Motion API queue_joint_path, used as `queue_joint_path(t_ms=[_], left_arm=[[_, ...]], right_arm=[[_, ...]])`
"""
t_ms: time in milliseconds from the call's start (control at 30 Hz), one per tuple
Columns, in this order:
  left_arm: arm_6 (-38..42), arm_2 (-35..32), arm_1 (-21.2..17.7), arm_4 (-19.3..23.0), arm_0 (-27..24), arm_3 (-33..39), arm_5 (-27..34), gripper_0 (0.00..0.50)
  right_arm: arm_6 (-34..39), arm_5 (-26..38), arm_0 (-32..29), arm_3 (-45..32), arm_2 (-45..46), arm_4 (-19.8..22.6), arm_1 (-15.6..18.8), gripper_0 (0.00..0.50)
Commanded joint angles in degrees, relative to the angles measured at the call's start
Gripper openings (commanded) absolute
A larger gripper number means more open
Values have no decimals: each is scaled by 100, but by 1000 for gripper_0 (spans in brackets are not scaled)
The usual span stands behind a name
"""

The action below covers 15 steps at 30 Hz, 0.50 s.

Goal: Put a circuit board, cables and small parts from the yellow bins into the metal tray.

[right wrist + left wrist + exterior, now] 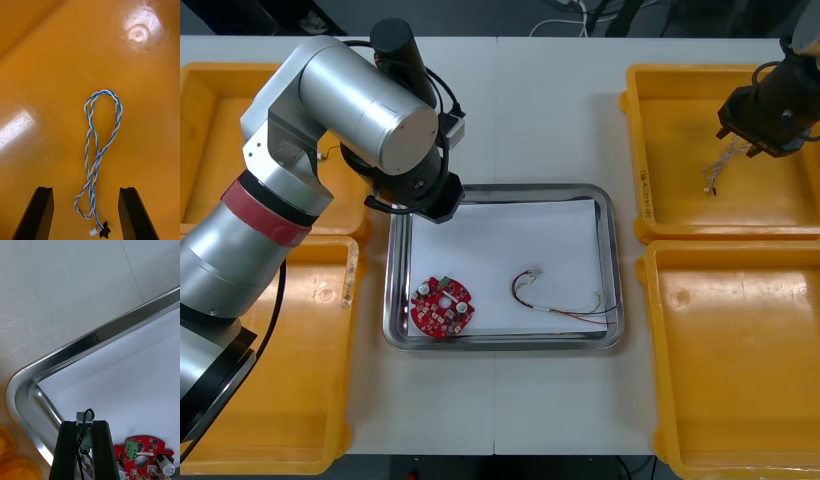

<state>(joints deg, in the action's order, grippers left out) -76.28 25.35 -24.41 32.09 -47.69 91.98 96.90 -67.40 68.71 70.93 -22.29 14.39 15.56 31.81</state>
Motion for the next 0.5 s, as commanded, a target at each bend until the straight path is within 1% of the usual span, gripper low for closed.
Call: queue_joint_path(t_ms=[33,333,500], left_arm=[[518,277,112,51,31,-84,-224,0],[474,541,112,69,40,-549,-664,0],[474,646,112,78,40,-620,-743,0]], right_arm=[[227,-341,334,181,134,26,-105,500],[271,-446,334,383,134,17,-123,500],[297,-464,228,418,134,70,-158,500]])
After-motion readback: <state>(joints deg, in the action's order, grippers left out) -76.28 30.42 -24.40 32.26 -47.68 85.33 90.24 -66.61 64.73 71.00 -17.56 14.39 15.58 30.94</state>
